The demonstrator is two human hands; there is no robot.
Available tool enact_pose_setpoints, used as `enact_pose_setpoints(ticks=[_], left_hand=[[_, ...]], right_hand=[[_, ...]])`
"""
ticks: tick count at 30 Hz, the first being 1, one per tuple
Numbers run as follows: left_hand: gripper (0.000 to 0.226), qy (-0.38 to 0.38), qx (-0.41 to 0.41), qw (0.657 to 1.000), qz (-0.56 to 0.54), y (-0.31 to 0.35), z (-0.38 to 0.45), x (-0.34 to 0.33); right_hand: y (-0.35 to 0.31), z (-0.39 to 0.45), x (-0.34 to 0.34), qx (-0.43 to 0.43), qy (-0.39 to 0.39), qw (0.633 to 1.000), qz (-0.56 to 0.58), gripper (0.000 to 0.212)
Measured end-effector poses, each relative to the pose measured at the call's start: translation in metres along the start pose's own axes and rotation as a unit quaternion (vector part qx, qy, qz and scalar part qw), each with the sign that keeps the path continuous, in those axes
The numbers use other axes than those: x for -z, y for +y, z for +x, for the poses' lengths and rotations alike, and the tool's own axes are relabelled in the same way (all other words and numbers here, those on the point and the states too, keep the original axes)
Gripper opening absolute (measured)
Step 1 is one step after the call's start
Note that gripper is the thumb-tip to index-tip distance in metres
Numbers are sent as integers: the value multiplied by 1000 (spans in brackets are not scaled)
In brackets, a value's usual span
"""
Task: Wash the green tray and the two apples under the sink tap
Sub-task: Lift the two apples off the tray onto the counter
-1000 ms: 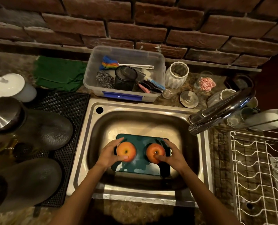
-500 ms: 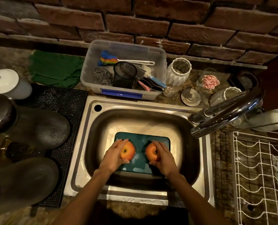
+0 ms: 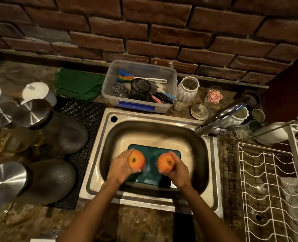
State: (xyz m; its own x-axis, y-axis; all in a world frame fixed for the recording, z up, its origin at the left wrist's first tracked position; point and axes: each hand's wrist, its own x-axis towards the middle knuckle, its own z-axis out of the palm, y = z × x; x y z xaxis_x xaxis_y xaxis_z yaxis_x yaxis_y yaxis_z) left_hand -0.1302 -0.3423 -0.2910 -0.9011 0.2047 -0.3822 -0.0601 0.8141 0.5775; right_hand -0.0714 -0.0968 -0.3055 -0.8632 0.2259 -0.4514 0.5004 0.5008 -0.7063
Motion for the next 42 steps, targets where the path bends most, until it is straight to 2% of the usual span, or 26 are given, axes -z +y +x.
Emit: enact_pose_setpoints(ticks=[8,17,23,28,33,42], left_hand=[[101,76,14,997,-19,21,-61,51],[100,144,53,986,-67,25,-174,77],[95,187,120,972,-75,5,-240,65],[100,222,165,958,-77,-11,-282,43],[106,223,215,947,-84,-27,-308,23],[104,225,261,939,-18,-52,-322,0]], right_hand=[[-37,-47,30,36,-14,998,40,101],[-78,-117,17,104,-36,993,33,99],[-93,-157,-14,142,-87,986,11,96],[-93,-177,-45,149,-133,980,-19,97],[-87,-192,-70,141,-167,975,-46,99],[-78,-211,-110,142,-164,973,-76,95]])
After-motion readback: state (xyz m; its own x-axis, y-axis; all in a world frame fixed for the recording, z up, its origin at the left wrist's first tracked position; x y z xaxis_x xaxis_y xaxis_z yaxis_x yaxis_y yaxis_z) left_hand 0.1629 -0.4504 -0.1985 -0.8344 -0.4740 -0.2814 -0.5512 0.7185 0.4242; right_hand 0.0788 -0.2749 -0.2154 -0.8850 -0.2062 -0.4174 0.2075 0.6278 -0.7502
